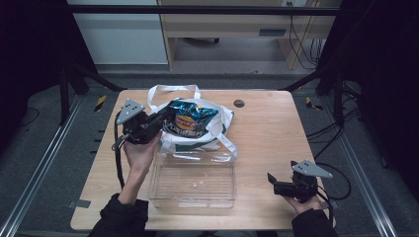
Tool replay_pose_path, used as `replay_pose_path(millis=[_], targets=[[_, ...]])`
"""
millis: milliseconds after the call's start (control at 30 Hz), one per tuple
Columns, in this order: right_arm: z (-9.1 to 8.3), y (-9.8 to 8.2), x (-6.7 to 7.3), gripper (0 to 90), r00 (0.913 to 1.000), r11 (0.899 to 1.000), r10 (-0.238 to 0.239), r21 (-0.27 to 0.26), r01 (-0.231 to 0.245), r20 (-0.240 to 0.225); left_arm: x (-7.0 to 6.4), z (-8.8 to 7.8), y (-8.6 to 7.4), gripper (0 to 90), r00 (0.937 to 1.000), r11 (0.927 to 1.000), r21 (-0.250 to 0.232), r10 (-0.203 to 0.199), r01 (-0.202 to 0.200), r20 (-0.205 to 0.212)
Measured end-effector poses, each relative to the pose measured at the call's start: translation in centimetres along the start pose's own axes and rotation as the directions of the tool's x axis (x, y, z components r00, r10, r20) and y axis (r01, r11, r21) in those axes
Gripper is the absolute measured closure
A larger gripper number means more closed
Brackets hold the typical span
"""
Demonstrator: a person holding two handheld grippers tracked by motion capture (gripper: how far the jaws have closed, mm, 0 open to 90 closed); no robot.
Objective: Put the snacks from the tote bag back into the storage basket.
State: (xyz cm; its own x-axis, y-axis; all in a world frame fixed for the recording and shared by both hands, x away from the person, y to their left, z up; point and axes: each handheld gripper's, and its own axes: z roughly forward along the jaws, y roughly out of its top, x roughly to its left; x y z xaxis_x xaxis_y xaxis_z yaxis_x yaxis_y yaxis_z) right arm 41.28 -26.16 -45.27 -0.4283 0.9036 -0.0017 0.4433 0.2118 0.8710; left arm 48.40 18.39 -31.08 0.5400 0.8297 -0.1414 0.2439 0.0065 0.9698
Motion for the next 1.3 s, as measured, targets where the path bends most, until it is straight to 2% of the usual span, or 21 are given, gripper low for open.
replay_pose_path(millis=[367,867,1033,1300], targets=[[-0.1,0.0,0.0,5.5,1.0,1.0,-0.001,0.0,0.001,0.0,-1.2,-2.2,0.8,89.8,0.9993,0.9969,-0.076,0.022,-0.02,0.029],[-0.1,0.0,0.0,5.7,1.0,1.0,-0.004,-0.001,0.004,-0.004,-2.7,-4.1,0.2,89.8,0.996,0.9948,-0.099,0.034,-0.026,0.082],[-0.2,0.0,0.0,5.8,1.0,1.0,-0.004,-0.002,0.004,-0.006,-3.4,-5.2,0.1,89.8,0.9936,0.9927,-0.11,0.061,-0.05,0.095],[-0.2,0.0,0.1,5.9,1.0,1.0,-0.004,-0.001,0.004,-0.005,-4.1,-6.6,-0.4,89.8,0.9904,0.9914,-0.114,0.077,-0.064,0.115]])
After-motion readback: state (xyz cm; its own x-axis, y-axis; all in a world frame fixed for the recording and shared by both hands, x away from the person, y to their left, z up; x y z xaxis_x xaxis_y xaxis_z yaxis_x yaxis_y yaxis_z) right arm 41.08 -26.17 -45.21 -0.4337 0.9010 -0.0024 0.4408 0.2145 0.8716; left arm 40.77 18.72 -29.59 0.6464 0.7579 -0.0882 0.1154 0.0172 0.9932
